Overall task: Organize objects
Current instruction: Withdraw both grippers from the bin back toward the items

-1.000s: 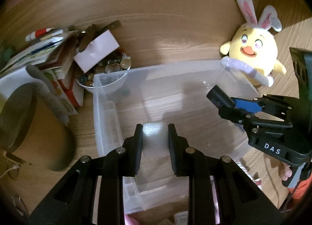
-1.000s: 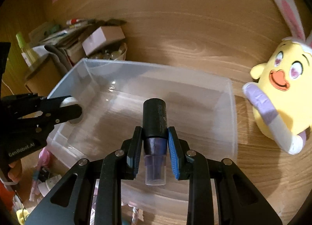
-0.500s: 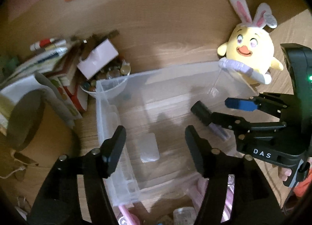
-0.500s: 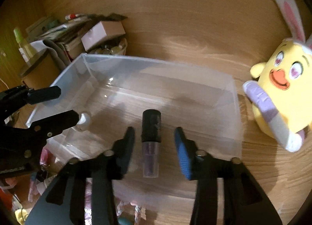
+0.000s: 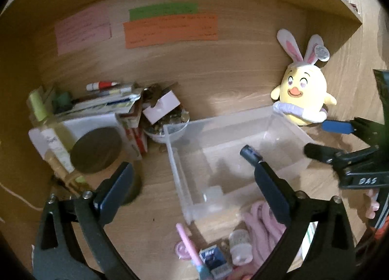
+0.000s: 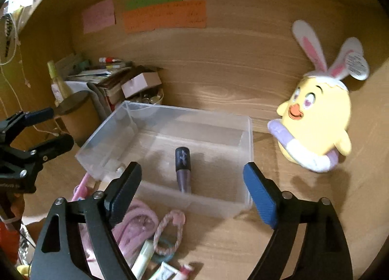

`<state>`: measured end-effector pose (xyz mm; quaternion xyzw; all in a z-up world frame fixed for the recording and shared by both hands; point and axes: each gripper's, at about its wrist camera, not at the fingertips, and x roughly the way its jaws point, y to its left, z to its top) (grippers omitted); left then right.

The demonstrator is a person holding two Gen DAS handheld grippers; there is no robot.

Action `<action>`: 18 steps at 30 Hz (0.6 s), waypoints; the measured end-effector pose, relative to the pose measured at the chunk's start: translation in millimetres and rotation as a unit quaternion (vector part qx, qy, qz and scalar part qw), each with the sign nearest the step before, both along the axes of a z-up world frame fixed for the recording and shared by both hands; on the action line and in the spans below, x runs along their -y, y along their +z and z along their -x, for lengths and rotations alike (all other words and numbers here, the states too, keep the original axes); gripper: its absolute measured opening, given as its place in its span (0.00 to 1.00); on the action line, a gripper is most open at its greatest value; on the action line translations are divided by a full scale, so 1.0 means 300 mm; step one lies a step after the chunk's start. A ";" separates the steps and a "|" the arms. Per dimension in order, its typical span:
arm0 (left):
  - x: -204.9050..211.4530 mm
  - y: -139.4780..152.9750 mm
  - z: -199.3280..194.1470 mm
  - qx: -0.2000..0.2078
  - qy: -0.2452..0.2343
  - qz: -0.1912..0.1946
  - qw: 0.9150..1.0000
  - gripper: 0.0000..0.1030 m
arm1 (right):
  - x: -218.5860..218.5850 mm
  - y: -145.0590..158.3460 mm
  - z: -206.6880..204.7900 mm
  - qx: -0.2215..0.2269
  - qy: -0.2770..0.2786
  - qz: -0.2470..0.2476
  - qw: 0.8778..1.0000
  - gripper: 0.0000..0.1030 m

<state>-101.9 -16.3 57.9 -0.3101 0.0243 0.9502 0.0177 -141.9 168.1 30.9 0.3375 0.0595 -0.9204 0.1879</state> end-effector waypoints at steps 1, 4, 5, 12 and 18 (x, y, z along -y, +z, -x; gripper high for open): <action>0.004 -0.008 -0.008 0.003 0.002 -0.003 1.000 0.98 | -0.005 -0.003 -0.011 0.000 -0.002 0.002 1.000 0.81; 0.029 -0.050 -0.042 0.023 0.006 -0.016 1.000 0.98 | -0.027 -0.036 -0.057 0.006 -0.015 0.008 1.000 0.81; 0.037 -0.069 -0.051 0.032 0.008 -0.019 0.999 0.98 | -0.036 -0.052 -0.072 0.010 -0.020 0.010 1.000 0.81; 0.027 -0.209 -0.130 0.077 0.008 -0.027 0.997 0.98 | -0.100 -0.197 -0.156 0.055 -0.056 0.013 0.997 0.81; -0.023 -0.283 -0.210 0.084 0.003 -0.008 0.996 0.90 | -0.125 -0.283 -0.205 0.096 -0.059 0.019 0.993 0.81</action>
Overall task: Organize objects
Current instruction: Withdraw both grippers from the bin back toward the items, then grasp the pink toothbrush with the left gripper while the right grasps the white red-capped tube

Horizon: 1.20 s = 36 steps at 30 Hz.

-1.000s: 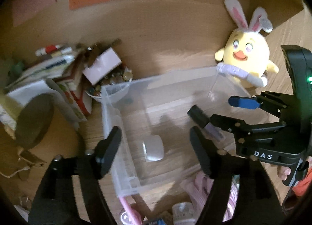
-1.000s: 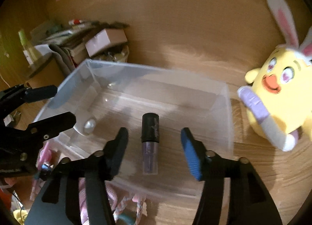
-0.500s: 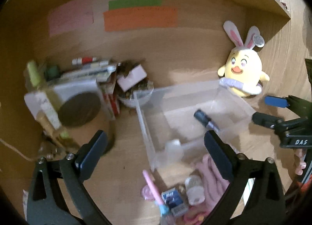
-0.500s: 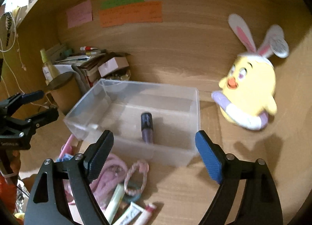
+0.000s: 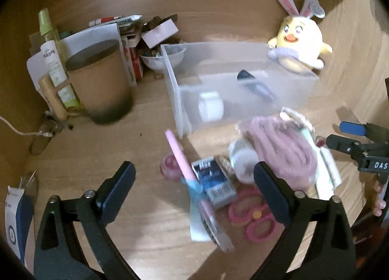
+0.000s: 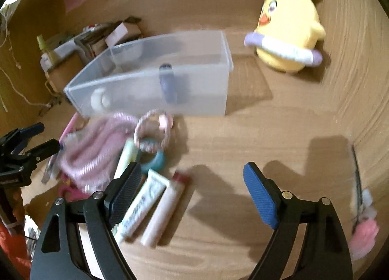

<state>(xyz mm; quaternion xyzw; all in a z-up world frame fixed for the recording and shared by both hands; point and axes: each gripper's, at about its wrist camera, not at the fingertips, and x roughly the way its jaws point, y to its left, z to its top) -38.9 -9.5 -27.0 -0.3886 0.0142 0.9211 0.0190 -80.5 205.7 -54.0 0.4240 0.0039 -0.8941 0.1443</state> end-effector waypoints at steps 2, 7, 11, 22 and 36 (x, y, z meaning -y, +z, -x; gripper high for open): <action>-0.006 -0.016 -0.023 0.006 -0.004 0.004 1.000 0.82 | 0.001 -0.022 -0.014 0.010 0.001 0.000 1.000 0.80; 0.001 -0.047 -0.055 0.018 -0.006 -0.005 1.000 0.73 | 0.012 -0.052 -0.049 0.018 0.011 0.000 1.000 0.64; 0.030 -0.063 -0.074 0.022 0.004 -0.023 0.999 0.65 | 0.003 -0.050 -0.070 0.017 0.013 -0.003 1.000 0.51; 0.069 -0.085 -0.063 0.025 0.005 -0.049 0.998 0.42 | -0.012 -0.055 -0.092 0.004 0.015 -0.015 1.000 0.20; 0.093 -0.073 -0.080 0.009 0.015 -0.055 0.998 0.15 | -0.032 -0.040 -0.084 -0.008 0.009 0.023 1.000 0.14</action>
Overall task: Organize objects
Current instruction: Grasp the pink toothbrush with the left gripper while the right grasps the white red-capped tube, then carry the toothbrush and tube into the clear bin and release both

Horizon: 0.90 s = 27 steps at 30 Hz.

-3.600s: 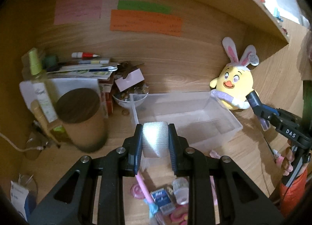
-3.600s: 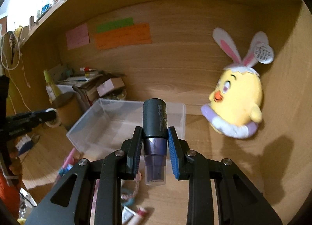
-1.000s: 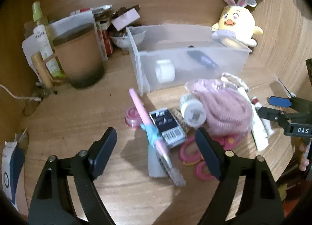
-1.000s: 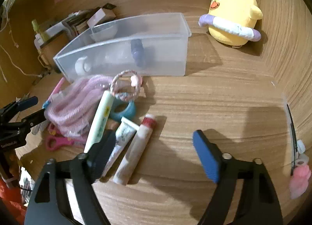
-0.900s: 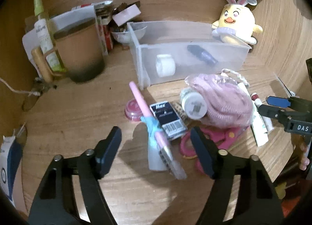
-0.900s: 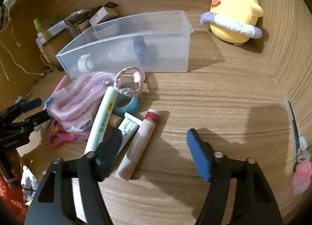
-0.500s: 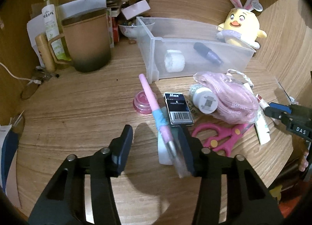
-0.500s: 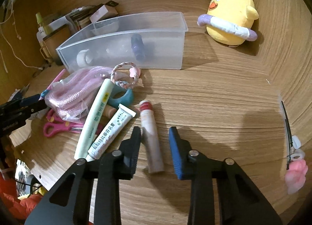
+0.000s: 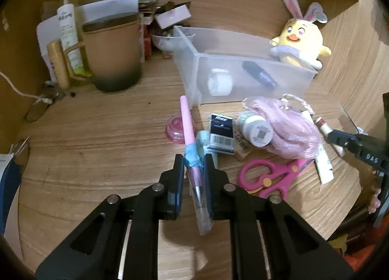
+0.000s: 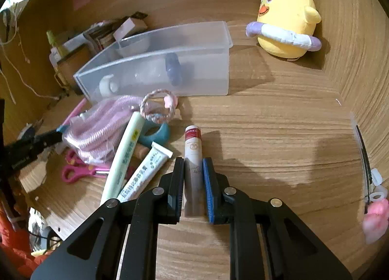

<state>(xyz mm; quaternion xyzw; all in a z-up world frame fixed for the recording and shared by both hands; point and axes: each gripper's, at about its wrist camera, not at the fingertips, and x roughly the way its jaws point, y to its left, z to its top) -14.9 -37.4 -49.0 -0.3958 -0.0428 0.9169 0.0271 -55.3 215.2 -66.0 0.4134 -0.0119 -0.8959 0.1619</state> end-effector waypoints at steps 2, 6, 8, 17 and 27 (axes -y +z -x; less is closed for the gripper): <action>0.009 0.009 -0.006 -0.003 0.006 0.000 1.000 0.15 | -0.002 0.013 0.003 -0.005 0.001 0.002 1.000 0.14; 0.024 0.062 -0.023 -0.026 0.018 0.000 0.999 0.14 | -0.007 0.053 0.008 -0.020 0.002 0.008 1.000 0.14; 0.028 0.095 -0.032 -0.039 0.021 0.002 0.999 0.14 | -0.007 0.077 0.010 -0.030 0.003 0.009 1.000 0.14; 0.013 0.245 -0.006 -0.094 0.003 0.001 0.996 0.15 | 0.000 0.213 0.060 -0.084 0.012 0.022 0.996 0.14; -0.038 0.340 0.155 -0.115 -0.029 -0.015 0.993 0.14 | 0.027 0.331 0.182 -0.130 0.013 0.025 0.991 0.14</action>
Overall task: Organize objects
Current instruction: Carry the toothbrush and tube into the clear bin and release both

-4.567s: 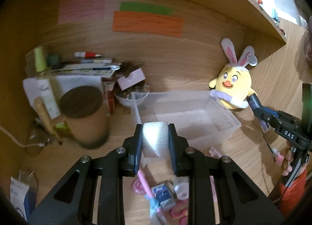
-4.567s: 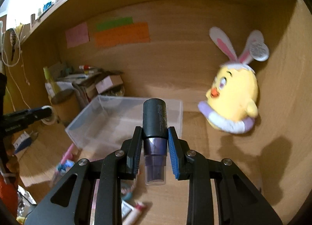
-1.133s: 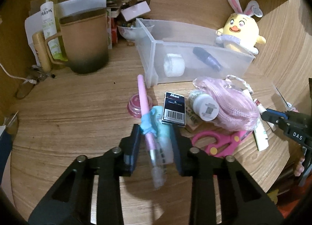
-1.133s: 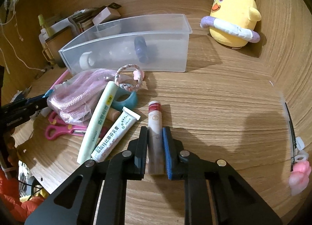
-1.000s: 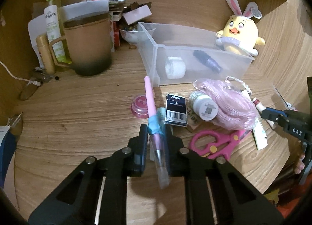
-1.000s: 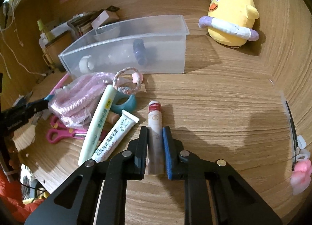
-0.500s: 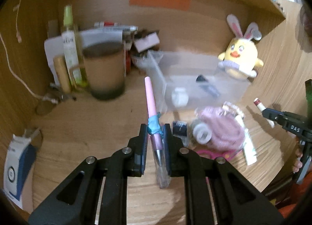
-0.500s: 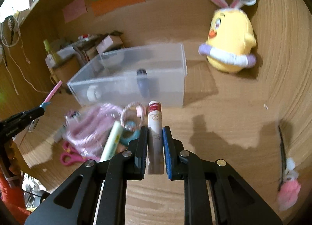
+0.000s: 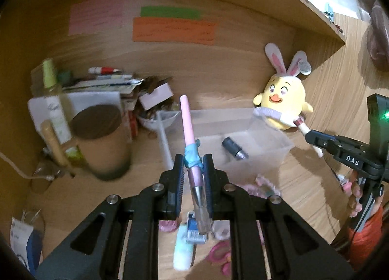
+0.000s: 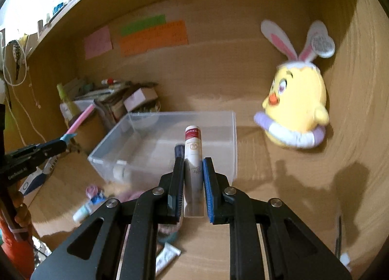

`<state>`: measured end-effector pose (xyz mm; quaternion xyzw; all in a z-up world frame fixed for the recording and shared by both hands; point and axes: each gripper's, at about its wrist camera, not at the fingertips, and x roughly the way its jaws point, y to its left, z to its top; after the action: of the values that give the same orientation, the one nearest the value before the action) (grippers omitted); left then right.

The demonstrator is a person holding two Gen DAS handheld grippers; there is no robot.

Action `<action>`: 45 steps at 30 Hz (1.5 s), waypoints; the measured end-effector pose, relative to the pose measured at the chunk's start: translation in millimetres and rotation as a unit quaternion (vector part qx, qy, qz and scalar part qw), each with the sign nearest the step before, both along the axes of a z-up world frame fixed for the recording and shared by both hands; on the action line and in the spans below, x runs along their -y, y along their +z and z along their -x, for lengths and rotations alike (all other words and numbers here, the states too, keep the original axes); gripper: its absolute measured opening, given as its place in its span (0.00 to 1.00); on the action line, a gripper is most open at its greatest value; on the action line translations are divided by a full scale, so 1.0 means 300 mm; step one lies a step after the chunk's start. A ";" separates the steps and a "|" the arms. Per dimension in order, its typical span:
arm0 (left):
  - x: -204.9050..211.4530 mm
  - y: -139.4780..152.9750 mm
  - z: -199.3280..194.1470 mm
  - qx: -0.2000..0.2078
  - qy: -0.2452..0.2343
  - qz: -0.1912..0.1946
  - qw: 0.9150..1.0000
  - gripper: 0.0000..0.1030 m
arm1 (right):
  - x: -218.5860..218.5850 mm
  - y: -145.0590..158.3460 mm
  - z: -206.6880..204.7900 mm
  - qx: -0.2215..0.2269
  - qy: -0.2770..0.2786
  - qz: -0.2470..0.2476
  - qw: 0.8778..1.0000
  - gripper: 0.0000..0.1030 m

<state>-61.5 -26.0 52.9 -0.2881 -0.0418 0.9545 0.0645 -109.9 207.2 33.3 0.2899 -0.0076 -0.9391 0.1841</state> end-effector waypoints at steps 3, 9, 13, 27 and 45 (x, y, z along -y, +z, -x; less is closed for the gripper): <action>-0.011 0.010 0.054 0.008 -0.005 -0.001 1.000 0.15 | 0.010 0.031 0.037 -0.010 0.000 -0.001 1.000 0.14; -0.017 -0.002 0.163 0.041 -0.017 -0.020 0.999 0.15 | 0.043 0.051 0.112 -0.010 0.005 -0.011 1.000 0.14; -0.030 -0.027 0.232 0.065 -0.022 -0.027 0.997 0.15 | 0.079 0.020 0.171 0.006 0.010 -0.027 1.000 0.14; -0.160 -0.166 0.401 0.138 -0.061 0.000 0.989 0.14 | 0.166 -0.186 0.360 0.111 0.036 -0.056 0.992 0.14; -0.201 -0.108 0.310 0.088 -0.059 0.048 0.993 0.42 | 0.184 -0.158 0.306 0.099 0.040 -0.078 0.991 0.45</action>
<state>-154.5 34.1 20.5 -0.3761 0.0153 0.9207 0.1027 -201.8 152.0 -14.0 0.3948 0.0594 -0.8955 0.1968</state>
